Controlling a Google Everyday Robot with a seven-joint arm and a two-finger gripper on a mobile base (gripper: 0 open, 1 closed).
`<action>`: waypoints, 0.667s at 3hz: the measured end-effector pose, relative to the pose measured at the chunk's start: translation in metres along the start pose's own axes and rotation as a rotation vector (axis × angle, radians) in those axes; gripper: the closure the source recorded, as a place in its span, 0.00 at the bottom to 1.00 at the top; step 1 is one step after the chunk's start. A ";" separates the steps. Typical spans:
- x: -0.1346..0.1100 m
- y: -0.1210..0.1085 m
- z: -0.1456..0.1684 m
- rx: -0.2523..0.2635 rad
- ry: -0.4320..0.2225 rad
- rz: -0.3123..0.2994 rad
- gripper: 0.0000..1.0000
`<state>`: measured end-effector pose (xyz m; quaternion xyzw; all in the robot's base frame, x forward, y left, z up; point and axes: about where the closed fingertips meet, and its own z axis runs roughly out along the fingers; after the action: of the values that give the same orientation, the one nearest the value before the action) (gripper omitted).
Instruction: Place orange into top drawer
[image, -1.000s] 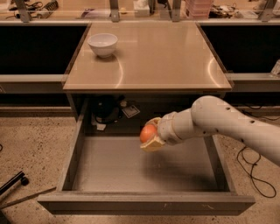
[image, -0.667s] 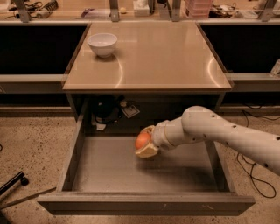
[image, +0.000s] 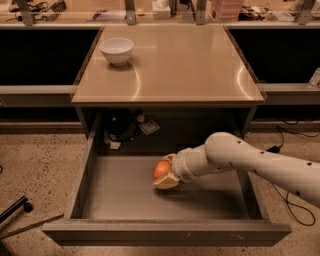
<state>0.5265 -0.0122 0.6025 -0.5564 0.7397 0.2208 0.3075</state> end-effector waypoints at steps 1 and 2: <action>-0.001 0.000 -0.001 0.000 0.000 0.000 0.84; -0.001 0.000 -0.001 0.000 0.000 0.000 0.61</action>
Offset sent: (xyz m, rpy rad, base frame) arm 0.0000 0.0000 0.0008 -0.0001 0.0000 0.0001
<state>0.5265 -0.0121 0.6033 -0.5565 0.7397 0.2208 0.3074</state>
